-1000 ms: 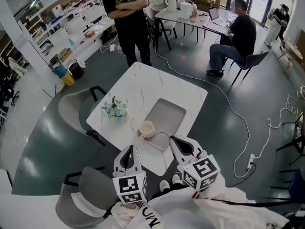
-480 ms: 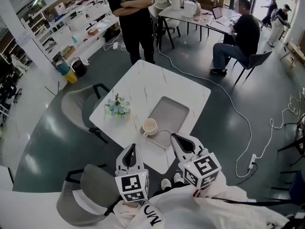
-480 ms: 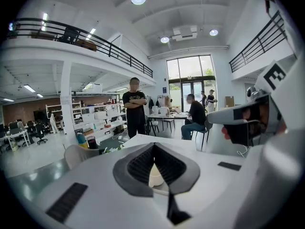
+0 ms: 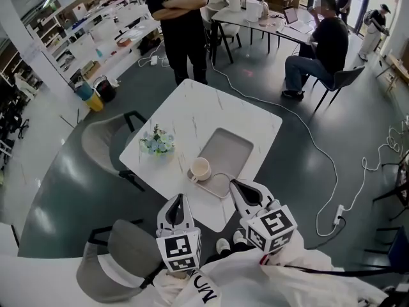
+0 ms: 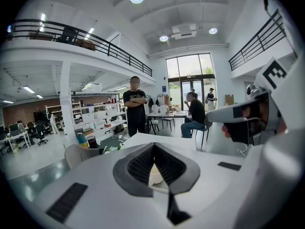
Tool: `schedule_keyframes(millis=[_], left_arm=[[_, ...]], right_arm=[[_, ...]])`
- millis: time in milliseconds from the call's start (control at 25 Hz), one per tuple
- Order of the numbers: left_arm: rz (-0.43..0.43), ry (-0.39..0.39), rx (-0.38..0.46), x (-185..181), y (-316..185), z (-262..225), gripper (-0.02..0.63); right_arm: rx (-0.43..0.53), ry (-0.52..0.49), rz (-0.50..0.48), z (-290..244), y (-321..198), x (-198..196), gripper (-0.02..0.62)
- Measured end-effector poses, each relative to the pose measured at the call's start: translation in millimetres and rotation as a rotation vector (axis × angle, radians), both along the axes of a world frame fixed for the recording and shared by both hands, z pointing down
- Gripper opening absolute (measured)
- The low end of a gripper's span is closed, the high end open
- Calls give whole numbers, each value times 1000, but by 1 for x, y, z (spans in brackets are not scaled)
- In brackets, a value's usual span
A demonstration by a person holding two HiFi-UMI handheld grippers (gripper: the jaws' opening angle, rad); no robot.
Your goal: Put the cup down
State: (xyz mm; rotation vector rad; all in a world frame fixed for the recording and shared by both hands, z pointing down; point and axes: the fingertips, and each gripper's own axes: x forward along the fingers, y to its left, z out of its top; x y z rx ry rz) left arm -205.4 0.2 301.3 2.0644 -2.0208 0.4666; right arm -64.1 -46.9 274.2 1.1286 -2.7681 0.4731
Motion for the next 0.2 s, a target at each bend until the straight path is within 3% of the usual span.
schedule_keyframes(millis=[200], left_arm=[[2, 1, -2, 2, 1, 1, 11]], right_arm=[[-1, 0, 3, 2, 1, 3, 3]])
